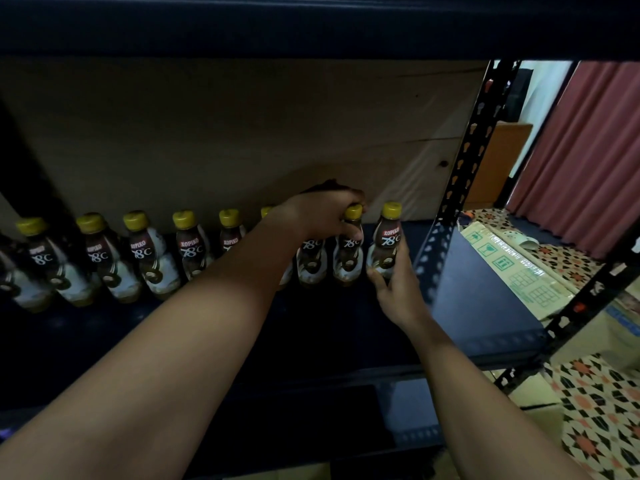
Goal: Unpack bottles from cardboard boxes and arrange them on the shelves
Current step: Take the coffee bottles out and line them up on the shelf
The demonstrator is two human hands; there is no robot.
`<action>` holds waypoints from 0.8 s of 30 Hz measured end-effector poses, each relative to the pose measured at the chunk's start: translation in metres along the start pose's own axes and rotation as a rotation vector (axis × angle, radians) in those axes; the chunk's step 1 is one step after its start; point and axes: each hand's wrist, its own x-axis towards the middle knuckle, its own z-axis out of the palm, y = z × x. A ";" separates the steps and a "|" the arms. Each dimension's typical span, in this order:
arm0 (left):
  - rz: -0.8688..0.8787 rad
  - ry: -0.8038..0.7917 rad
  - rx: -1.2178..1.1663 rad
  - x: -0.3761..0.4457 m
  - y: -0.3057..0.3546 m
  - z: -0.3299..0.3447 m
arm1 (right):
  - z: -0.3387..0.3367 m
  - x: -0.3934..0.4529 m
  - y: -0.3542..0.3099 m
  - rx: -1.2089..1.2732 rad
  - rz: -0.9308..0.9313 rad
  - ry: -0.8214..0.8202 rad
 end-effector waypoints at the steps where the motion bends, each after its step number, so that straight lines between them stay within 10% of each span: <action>1: 0.000 -0.003 0.001 0.001 -0.001 0.001 | 0.000 0.000 0.000 0.001 0.007 -0.003; 8: 0.038 0.015 0.069 0.002 -0.007 0.006 | 0.000 0.001 0.001 0.010 0.048 0.008; 24: -0.005 0.744 -0.033 -0.212 0.029 0.143 | 0.045 -0.165 -0.085 0.098 -0.088 0.175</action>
